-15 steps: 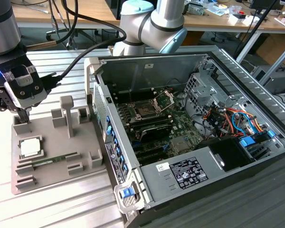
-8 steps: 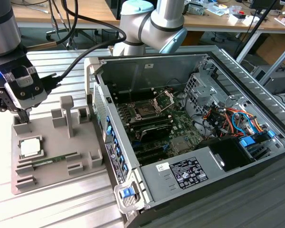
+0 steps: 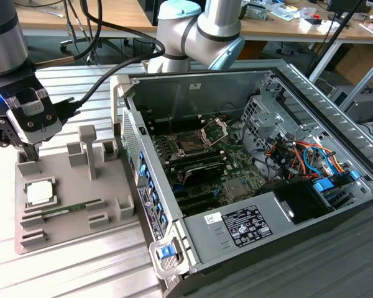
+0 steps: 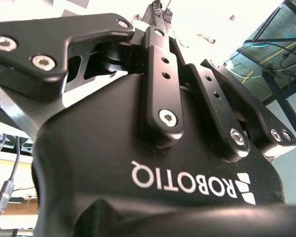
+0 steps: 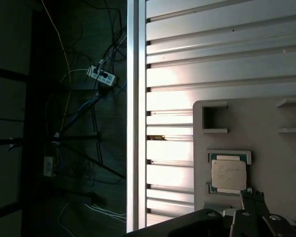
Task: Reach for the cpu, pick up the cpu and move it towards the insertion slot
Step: 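Pick up the cpu and move it towards the insertion slot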
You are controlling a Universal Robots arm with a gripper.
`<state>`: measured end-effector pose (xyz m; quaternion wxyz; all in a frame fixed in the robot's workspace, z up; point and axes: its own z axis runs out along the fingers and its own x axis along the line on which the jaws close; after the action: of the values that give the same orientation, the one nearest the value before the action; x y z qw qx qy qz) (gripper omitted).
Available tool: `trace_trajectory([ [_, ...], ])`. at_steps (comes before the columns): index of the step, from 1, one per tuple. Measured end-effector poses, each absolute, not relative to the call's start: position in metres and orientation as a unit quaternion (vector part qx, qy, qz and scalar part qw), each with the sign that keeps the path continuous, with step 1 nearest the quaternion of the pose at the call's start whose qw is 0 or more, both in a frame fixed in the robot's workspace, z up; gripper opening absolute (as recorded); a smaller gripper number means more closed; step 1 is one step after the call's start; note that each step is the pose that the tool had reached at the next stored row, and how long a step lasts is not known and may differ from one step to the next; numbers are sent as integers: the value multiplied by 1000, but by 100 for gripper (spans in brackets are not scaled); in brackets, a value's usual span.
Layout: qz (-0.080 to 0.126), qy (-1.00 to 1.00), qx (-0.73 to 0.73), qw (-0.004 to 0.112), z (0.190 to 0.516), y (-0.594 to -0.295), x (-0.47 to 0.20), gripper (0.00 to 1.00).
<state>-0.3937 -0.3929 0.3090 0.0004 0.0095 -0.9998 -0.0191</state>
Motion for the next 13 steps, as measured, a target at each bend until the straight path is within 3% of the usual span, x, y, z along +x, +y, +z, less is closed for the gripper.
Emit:
trace_trajectory([
  [13,-19,-1000,10,0,305,-393,-394,10],
])
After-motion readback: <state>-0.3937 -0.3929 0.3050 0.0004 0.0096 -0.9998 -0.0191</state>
